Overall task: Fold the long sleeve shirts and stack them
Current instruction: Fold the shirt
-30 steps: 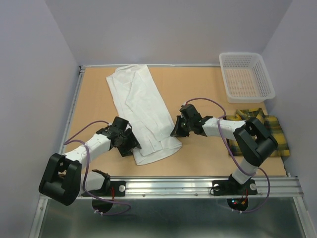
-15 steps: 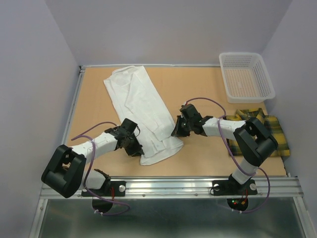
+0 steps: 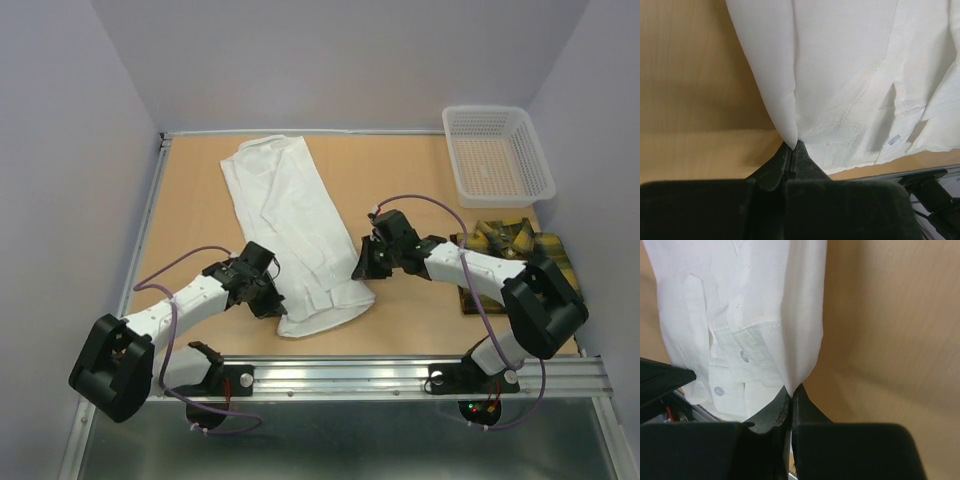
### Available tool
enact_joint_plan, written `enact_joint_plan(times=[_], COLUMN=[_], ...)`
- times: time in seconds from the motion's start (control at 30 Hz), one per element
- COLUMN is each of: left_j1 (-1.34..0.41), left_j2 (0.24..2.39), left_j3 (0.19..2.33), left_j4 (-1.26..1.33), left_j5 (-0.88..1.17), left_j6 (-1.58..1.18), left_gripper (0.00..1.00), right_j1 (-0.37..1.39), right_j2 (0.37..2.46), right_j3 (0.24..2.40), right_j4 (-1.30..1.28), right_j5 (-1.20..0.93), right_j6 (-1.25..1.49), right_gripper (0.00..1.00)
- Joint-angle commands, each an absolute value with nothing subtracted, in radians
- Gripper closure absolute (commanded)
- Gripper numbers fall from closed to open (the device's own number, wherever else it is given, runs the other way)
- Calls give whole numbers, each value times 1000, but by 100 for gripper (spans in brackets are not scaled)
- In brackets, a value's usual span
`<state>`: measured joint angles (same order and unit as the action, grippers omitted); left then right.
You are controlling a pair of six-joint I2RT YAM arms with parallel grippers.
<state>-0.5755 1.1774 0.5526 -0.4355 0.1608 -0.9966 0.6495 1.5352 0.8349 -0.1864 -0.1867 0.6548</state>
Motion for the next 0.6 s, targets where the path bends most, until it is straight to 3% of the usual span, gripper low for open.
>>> enact_joint_plan(times=[0.0, 0.27, 0.57], left_j1=[-580, -568, -407], left_j2=[1106, 1095, 1124], left_j3=[606, 689, 733], left_j4=[-538, -468, -324], left_j5=[146, 245, 374], left_j6=[-979, -1000, -1003], left_gripper=[100, 100, 100], right_j1=[649, 647, 585], right_j2=[1457, 1485, 1656], right_j3=[828, 1026, 1330], right_j4=[-291, -441, -543], right_j5=[-204, -273, -367], right_j6=[581, 571, 623], right_gripper=[99, 99, 99])
